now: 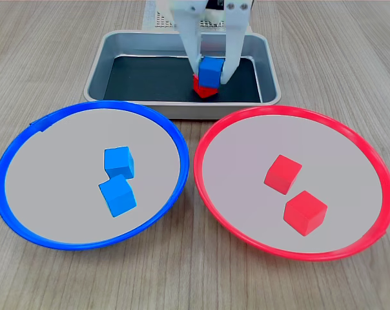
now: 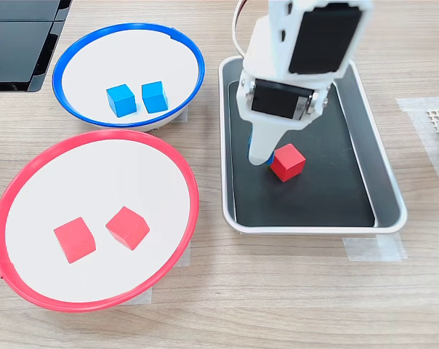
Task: Resolve any anomalies and move all blocks to matching dishes
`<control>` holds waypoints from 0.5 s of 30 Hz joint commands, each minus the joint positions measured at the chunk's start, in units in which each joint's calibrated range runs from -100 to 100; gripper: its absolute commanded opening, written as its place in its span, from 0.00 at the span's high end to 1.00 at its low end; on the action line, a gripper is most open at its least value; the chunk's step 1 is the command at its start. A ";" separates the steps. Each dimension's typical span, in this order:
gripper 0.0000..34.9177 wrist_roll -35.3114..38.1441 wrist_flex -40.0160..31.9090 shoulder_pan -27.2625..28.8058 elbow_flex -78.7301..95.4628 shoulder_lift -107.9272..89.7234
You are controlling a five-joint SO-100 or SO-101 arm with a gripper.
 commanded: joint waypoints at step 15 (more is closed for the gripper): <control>1.00 -29.65 -26.12 16.51 -21.54 8.66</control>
